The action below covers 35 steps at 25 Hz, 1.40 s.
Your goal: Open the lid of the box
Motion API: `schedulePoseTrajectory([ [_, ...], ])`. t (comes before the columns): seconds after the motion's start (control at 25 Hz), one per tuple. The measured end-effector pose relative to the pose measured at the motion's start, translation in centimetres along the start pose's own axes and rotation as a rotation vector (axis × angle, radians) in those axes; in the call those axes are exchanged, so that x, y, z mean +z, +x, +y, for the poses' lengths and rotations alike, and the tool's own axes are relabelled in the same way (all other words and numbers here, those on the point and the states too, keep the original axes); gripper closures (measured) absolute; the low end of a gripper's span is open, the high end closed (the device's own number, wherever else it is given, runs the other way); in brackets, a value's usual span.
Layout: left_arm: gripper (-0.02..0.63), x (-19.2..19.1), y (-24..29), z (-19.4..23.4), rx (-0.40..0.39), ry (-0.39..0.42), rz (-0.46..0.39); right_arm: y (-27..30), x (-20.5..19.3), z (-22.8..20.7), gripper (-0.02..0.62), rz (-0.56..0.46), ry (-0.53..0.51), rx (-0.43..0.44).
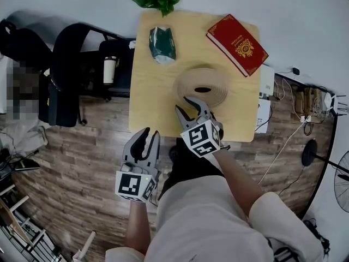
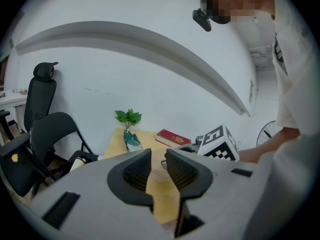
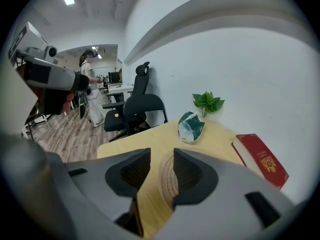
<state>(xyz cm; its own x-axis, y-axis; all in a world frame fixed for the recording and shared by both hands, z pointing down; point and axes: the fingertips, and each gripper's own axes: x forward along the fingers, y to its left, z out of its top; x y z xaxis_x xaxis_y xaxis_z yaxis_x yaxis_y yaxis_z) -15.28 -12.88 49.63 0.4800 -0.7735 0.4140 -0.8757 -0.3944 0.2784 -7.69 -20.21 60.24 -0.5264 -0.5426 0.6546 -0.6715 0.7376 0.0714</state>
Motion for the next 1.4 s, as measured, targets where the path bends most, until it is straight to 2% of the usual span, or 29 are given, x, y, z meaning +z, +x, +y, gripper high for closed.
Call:
schedulePoseTrajectory([
  [0.48, 0.526, -0.3, 2.5, 1.4, 0.064, -0.011, 0.017, 3.6, -2.7, -0.4, 0.46, 0.074, -0.131, -0.02],
  [1.0, 0.526, -0.7, 1.2, 1.8, 0.088, -0.009, 0.025, 4.3, -3.6, 0.2, 0.446, 0.104, -0.254, -0.069],
  [1.4, 0.526, -1.1, 0.8, 2.4, 0.094, -0.032, 0.027, 4.8, -4.0, -0.1, 0.464, 0.133, -0.282, -0.111],
])
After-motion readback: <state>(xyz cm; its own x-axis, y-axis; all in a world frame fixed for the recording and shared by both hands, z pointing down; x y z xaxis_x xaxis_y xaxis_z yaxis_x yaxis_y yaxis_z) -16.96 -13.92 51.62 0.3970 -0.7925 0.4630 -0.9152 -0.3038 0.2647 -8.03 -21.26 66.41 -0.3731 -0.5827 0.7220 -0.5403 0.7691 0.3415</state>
